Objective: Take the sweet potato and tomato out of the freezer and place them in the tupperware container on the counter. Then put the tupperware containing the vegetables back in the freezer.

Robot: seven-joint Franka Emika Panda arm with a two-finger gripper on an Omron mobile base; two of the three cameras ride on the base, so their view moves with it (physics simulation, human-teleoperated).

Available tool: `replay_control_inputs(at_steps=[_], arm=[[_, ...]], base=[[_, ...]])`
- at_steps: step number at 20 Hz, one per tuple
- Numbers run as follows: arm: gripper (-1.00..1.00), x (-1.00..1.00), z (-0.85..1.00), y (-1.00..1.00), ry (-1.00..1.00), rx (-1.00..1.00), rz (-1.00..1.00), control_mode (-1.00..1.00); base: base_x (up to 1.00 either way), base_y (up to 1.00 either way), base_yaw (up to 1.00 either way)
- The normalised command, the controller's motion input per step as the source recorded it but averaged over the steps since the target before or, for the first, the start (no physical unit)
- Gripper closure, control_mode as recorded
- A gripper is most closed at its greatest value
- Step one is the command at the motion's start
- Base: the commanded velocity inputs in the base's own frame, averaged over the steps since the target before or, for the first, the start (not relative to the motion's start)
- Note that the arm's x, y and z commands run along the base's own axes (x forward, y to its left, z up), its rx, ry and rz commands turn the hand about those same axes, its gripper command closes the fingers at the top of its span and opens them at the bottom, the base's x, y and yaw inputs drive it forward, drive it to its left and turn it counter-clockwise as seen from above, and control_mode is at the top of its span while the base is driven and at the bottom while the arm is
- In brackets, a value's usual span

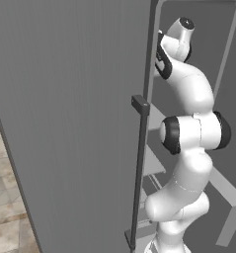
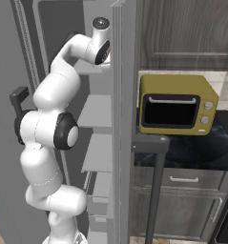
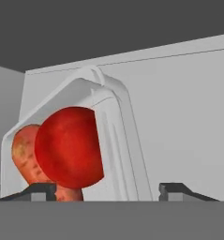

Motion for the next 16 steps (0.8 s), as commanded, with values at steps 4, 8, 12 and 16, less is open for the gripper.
replay_control_inputs(at_steps=[4, 8, 12, 16], arm=[[-1.00, -0.08, 0.02, 0.05, -0.11, 0.00, 0.00, -1.00], [-1.00, -0.50, 0.05, 0.13, -0.21, 0.00, 0.00, -1.00], [-1.00, -0.55, 0.00, 0.04, -0.24, 0.00, 0.00, -1.00], [-1.00, -0.70, 0.00, 0.04, -0.26, 0.00, 0.00, -1.00]], base=[[0.00, 0.00, 0.00], [0.00, 0.00, 0.00], [0.00, 0.00, 0.00], [0.00, 0.00, 0.00]])
